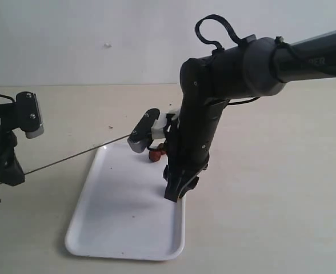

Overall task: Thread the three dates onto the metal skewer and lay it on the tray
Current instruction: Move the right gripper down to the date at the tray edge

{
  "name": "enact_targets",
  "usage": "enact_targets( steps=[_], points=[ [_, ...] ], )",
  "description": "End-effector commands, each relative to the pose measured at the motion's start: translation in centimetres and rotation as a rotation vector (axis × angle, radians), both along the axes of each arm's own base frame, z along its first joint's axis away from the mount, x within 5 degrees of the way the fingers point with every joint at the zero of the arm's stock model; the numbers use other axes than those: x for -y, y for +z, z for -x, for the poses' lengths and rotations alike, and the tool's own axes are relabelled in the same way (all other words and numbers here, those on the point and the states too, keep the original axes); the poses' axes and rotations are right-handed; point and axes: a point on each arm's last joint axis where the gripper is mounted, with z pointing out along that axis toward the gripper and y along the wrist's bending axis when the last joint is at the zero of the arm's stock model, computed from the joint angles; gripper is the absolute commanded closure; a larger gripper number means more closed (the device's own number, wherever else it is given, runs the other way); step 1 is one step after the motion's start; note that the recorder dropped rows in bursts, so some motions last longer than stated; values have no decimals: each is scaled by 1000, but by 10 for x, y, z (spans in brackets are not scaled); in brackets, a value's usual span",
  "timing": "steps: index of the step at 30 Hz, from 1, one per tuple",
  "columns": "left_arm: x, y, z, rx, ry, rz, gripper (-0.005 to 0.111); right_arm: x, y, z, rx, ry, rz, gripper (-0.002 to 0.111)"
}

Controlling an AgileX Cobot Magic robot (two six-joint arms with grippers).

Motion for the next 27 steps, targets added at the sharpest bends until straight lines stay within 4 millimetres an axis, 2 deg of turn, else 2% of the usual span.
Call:
enact_targets(
  steps=[1, 5, 11, 19, 24, 27],
  points=[
    [-1, -2, 0, 7, -2, -11, 107, -2, 2, -3, 31, 0, -8, 62],
    [-8, -5, -3, 15, -16, -90, 107, -2, 2, -3, 28, 9, -5, 62],
    [-28, -10, -9, 11, 130, -102, 107, -2, 2, -1, 11, 8, -2, 62],
    [-27, -10, -9, 14, 97, -103, 107, -3, 2, -1, 16, 22, -15, 62],
    [-27, -10, -9, 14, 97, -103, 107, -4, 2, -4, 45, 40, -24, 54],
    [-27, -10, -9, 14, 97, -103, 107, -5, 2, -5, 59, 49, -28, 54]
  ],
)
